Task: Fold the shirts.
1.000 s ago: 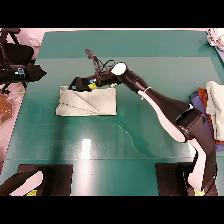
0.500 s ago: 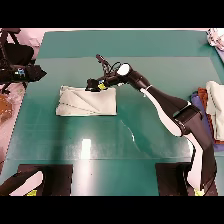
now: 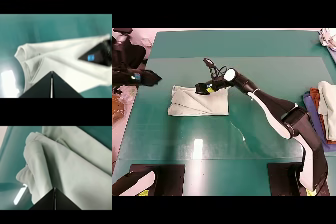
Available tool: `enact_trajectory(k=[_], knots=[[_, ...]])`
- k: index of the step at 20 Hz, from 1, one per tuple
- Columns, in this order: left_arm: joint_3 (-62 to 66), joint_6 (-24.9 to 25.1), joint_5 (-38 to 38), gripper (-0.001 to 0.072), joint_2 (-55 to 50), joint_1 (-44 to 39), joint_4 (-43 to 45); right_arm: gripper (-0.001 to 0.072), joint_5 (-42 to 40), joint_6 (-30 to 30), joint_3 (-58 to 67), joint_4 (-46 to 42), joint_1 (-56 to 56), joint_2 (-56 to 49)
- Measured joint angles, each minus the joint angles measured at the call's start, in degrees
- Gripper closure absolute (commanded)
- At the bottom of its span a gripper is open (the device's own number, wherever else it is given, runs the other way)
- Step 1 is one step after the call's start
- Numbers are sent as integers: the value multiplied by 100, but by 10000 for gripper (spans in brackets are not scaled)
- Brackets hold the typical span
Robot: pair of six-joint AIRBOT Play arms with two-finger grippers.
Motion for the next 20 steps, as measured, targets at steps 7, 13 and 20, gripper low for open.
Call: enact_trajectory(k=[7,13,20], knots=[[-20,2826,-225,104,-789,-1145,551,699,614,0,7,-1488,-402,1211],[-20,4889,-376,106,-1484,-1438,968,699,1443,0,7,-2068,-1080,2166],[-13,6284,507,105,-1679,-1484,1338,699,2035,-122,-92,-2229,-1464,2505]])
